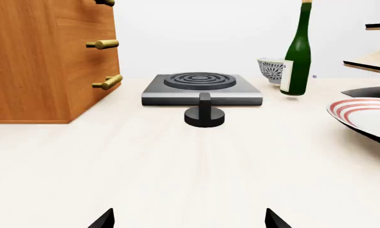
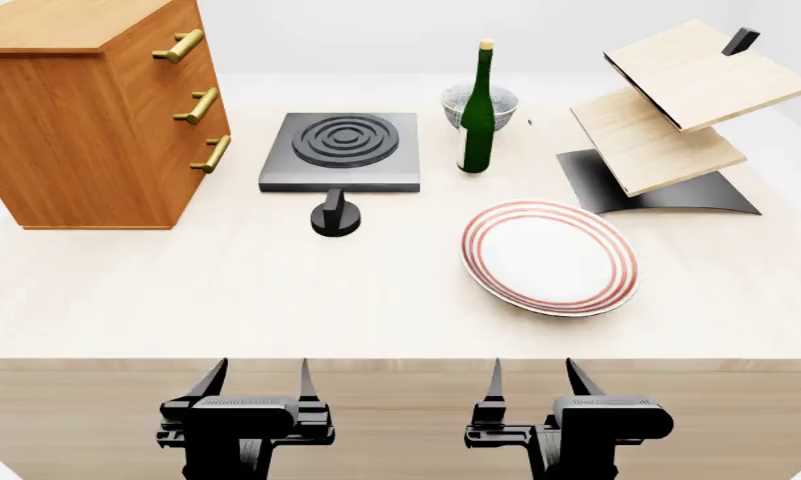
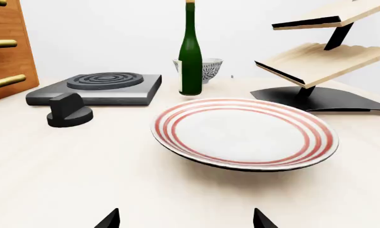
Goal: Turn on the stove.
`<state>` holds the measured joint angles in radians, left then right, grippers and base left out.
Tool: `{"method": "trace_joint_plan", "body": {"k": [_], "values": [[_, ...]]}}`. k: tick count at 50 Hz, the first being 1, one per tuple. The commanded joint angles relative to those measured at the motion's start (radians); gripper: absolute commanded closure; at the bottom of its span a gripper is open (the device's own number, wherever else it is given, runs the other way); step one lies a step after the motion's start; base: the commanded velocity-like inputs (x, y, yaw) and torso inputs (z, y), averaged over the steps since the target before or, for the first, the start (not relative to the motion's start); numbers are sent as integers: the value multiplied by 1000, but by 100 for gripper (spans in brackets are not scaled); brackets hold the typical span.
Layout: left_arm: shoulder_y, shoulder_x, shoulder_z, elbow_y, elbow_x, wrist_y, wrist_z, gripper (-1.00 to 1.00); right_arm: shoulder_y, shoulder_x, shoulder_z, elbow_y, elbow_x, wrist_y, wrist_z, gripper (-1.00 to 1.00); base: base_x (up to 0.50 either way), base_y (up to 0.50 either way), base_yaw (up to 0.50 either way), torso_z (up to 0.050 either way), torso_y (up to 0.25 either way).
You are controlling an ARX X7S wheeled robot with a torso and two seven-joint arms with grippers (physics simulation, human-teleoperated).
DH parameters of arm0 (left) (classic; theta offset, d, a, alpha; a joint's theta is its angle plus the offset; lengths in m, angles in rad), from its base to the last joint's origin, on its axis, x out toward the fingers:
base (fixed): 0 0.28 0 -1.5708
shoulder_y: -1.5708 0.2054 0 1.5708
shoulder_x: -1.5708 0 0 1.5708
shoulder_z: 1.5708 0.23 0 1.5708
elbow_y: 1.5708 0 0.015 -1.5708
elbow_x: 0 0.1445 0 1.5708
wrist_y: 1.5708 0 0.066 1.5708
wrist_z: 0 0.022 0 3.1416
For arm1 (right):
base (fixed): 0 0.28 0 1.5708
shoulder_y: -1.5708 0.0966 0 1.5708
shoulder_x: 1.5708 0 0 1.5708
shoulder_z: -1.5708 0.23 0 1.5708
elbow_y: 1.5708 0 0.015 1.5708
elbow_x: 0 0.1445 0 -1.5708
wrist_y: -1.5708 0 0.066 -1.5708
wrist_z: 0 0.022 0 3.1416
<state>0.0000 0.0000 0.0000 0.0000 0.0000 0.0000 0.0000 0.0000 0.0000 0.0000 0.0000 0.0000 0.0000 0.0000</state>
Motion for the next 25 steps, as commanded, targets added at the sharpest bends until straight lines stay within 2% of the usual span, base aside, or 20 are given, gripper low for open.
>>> {"method": "trace_joint_plan", "body": {"k": [1,5,11,12,13,15,17,20,21,24,25], "values": [[-1,-36,41,-6,-36,7,-41,-100,0,15,-19,-1,15,1,19,-100,0,0,0,0,0],[-5,-46,59,-7,-45,-14,-43,-100,0,30,-45,10,-53,1,99,-100,0,0,0,0,0],[-47,-56,69,-46,-77,-153,-47,-100,12,42,-51,5,-2,60,96,-100,0,0,0,0,0],[-76,-57,61,-51,-96,-255,-53,-100,28,41,-37,11,49,122,74,-100,0,0,0,0,0],[-83,-64,65,-38,-99,-294,-49,-100,28,44,-31,-4,76,142,61,-100,0,0,0,0,0],[-89,-88,79,69,-97,-394,-46,-100,29,58,-44,-63,39,183,92,-100,0,0,0,0,0],[-104,-108,58,278,-164,-627,-33,-100,29,72,-37,-257,57,356,95,-100,0,0,0,0,0],[-137,-132,39,494,-216,-829,-37,-100,52,93,-21,-486,81,569,106,-100,0,0,0,0,0],[-165,-141,23,586,-249,-946,-40,-100,76,100,-10,-582,106,697,105,-100,0,0,0,0,0],[-235,-144,-23,711,-312,-1147,-47,-100,98,104,9,-720,133,799,111,-100,0,0,0,0,0],[-271,-141,-49,761,-340,-1233,-48,-100,126,118,9,-788,162,901,96,-100,0,0,0,0,0]]}}
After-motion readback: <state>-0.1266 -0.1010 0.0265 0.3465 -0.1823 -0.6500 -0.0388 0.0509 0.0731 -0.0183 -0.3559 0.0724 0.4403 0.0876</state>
